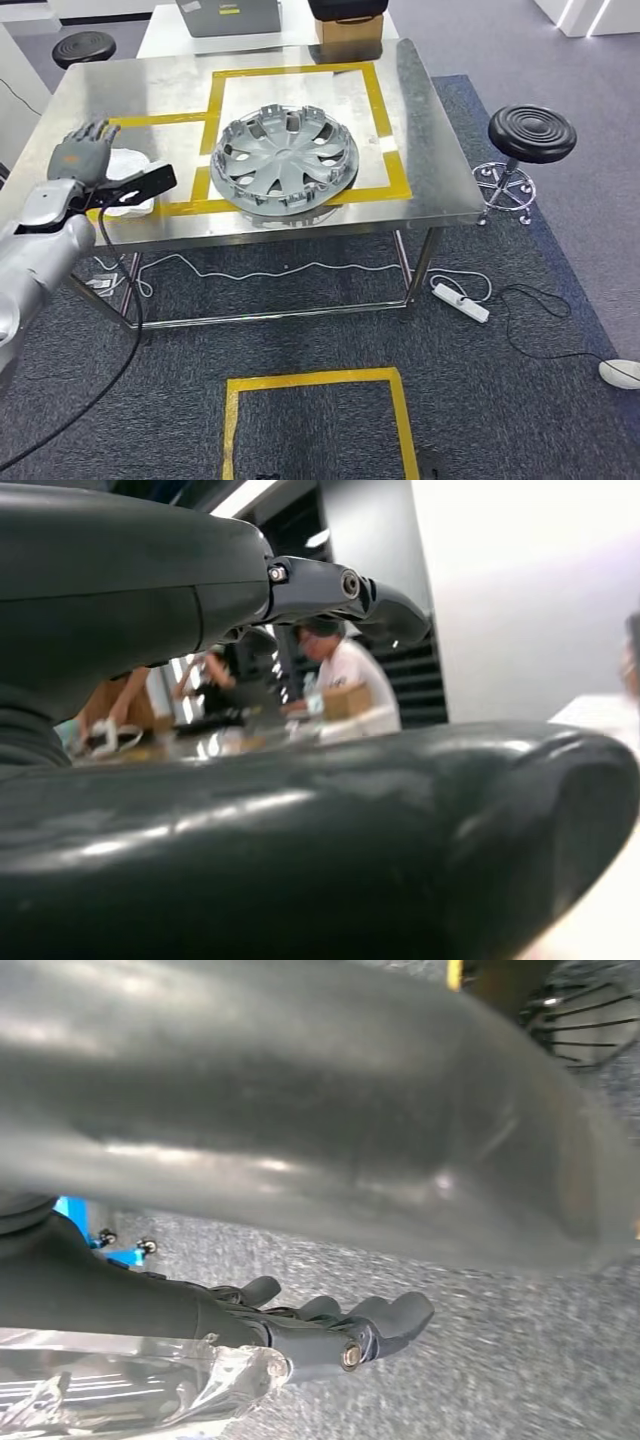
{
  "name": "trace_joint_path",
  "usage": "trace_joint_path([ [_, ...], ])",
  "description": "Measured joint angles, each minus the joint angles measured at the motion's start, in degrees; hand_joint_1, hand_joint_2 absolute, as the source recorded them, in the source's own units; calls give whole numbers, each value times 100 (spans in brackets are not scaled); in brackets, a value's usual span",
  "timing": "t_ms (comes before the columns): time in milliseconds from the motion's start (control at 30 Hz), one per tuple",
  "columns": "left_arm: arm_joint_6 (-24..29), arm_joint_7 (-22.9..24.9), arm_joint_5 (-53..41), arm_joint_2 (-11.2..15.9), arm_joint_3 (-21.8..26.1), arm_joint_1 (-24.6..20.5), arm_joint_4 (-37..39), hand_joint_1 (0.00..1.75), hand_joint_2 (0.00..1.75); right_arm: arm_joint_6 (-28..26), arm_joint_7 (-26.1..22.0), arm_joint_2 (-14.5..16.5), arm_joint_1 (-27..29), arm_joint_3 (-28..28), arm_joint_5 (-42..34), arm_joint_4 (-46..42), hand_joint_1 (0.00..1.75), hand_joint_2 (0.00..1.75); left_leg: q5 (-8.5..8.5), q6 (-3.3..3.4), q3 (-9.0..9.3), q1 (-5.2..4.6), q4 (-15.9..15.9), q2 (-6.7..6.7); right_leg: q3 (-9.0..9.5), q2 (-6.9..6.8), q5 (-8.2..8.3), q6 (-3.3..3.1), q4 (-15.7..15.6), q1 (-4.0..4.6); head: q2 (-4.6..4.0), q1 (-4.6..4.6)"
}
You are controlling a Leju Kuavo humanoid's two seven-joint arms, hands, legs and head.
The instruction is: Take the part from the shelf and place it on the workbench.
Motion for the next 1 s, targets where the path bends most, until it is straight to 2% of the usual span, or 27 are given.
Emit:
trace_joint_path([
  [33,59,2,85,51,67,135,5,0,0,-4,-3,0,17,0,-7,0,0,0,106,-8,144,10,-76,0,-77,4,62,12,2,-9,0,0],
  [67,127,1,166,103,146,277,12,0,0,-9,-7,0,33,0,-13,0,0,0,223,-11,379,22,-320,1,-153,8,123,33,4,-19,0,-3],
  [100,198,-1,244,154,233,412,17,0,0,-15,-12,-1,47,-1,-16,-1,0,0,269,-11,682,32,-671,1,-219,12,180,63,8,-18,0,-4],
  [133,263,-4,314,196,321,539,22,0,0,-23,-18,-3,59,-1,-17,-3,0,0,251,12,947,33,-1026,-9,-268,15,232,98,12,-14,0,-3],
  [167,325,-8,379,234,407,674,26,0,0,-34,-22,-4,67,-2,-18,-4,0,0,207,46,1136,30,-1299,-17,-296,17,288,134,5,-8,0,0],
  [200,381,-11,441,277,495,814,32,0,0,-44,-27,-6,74,-2,-18,-6,0,0,169,91,1230,16,-1456,-25,-308,18,346,171,-14,-3,0,-4],
  [267,466,-14,549,344,654,1122,53,0,0,-61,-33,-8,101,-2,-19,-7,0,0,239,203,1188,0,-1515,-17,-312,18,443,241,-74,-18,0,-14],
  [300,500,-14,601,371,729,1264,68,0,0,-67,-37,-9,121,-2,-20,-7,0,0,297,256,1147,1,-1518,-7,-345,11,379,271,-50,-26,0,-19],
  [333,525,-14,646,383,796,1401,79,0,0,-72,-40,-10,142,-3,-24,-7,0,0,359,307,1092,8,-1525,2,-405,5,203,293,82,-29,0,-11],
  [367,547,-14,692,395,864,1528,89,0,0,-76,-44,-10,156,-4,-26,-7,0,0,425,342,1025,14,-1529,9,-494,-3,-73,307,343,-27,0,-2],
  [433,563,-10,785,416,1001,1803,104,0,0,-82,-52,-11,159,-5,-31,-7,0,0,553,377,866,0,-1528,9,-684,-8,-654,311,1123,-14,0,20],
  [467,565,-4,831,422,1072,1956,113,0,0,-83,-57,-11,156,-6,-32,-7,0,0,619,381,781,-11,-1527,11,-720,-7,-795,305,1457,-4,0,23],
  [500,570,3,876,424,1144,2117,120,0,0,-84,-61,-11,156,-6,-32,-7,0,0,685,384,696,-24,-1525,14,-673,-7,-802,290,1640,10,0,22],
  [533,578,10,913,418,1209,2274,127,0,0,-85,-64,-14,159,-6,-33,-7,0,0,749,381,615,-34,-1523,16,-527,-7,-706,266,1634,29,0,22],
  [567,591,14,939,411,1267,2411,132,0,0,-85,-66,-17,159,-7,-33,-7,0,0,810,374,542,-42,-1522,17,-275,-6,-575,232,1421,53,0,22],
  [600,605,15,957,404,1316,2519,135,0,0,-85,-68,-21,151,-7,-33,-7,0,0,870,363,480,-44,-1518,17,46,-4,-523,189,1062,81,0,22],
  [633,608,20,973,402,1358,2597,137,0,0,-86,-73,-27,137,-7,-33,-8,0,0,925,345,428,-50,-1514,15,380,-5,-556,149,624,104,0,21],
  [667,594,32,996,404,1411,2660,140,0,0,-89,-77,-32,123,-7,-33,-9,0,0,984,321,399,-53,-1519,15,614,-3,-620,118,274,123,0,16],
  [700,561,50,1026,402,1463,2722,144,0,0,-92,-81,-36,112,-7,-33,-10,0,0,1037,292,388,-55,-1529,15,749,-1,-694,92,44,137,0,20],
  [767,461,97,1120,383,1608,2916,155,0,0,-99,-84,-39,118,-9,-38,-9,0,0,1104,218,397,-54,-1583,17,763,4,-671,28,-73,136,0,30],
  [800,425,111,1168,365,1680,3052,164,0,0,-102,-84,-40,128,-12,-44,-9,0,0,1066,181,388,-50,-1584,14,754,7,-627,-15,-100,123,0,37],
  [833,402,115,1230,341,1765,3203,176,0,0,-103,-85,-40,141,-16,-54,-9,0,0,919,143,353,-44,-1516,12,729,12,-569,-60,-134,105,0,21],
  [867,398,108,1289,314,1846,3350,191,0,0,-103,-89,-41,153,-19,-65,-9,0,0,683,111,283,-35,-1338,10,688,16,-491,-85,-160,86,0,4],
  [933,383,99,1387,245,2000,3601,224,0,0,-104,-96,-42,182,-23,-83,-9,0,0,136,52,79,-13,-694,7,562,17,-364,-99,-176,75,0,-30],
  [967,340,111,1424,205,2067,3710,241,0,0,-104,-97,-42,201,-24,-88,-9,0,0,1,28,-2,0,-358,7,495,11,-312,-86,-174,71,0,-30],
  [1000,274,132,1462,159,2131,3823,259,0,0,-104,-97,-42,221,-25,-95,-9,0,0,0,7,-19,15,-138,8,434,4,-271,-69,-170,63,0,-32],
])
